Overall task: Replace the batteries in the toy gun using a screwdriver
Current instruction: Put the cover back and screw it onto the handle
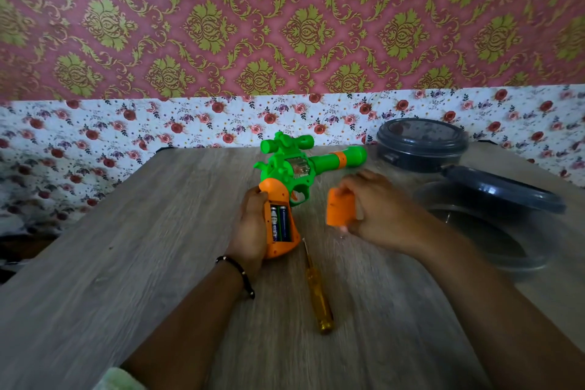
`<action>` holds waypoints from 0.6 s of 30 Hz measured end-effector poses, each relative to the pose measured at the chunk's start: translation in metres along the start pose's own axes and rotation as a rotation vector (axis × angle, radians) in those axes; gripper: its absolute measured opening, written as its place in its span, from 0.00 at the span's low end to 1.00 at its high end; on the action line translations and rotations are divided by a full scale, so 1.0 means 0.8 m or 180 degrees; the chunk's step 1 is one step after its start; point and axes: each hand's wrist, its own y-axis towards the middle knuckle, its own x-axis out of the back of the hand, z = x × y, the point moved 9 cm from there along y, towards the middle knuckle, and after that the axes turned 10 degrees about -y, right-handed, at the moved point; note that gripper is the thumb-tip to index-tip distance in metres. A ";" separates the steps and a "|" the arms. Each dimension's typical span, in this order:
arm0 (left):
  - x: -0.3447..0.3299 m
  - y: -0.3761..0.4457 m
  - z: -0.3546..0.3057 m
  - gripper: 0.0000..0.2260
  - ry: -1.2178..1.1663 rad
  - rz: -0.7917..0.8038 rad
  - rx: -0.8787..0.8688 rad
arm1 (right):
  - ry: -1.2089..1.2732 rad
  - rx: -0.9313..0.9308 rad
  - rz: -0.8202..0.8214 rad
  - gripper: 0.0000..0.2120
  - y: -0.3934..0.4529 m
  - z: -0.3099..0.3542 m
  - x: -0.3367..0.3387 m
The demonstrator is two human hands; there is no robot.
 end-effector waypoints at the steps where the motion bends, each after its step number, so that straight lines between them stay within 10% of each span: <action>1: 0.000 0.001 0.001 0.19 0.0006 0.0012 0.0007 | 0.0339 0.0066 -0.0233 0.25 -0.001 0.013 0.009; 18: -0.008 0.011 0.003 0.17 -0.0404 0.0416 -0.0010 | 0.0605 0.0912 -0.0762 0.16 -0.004 0.096 -0.024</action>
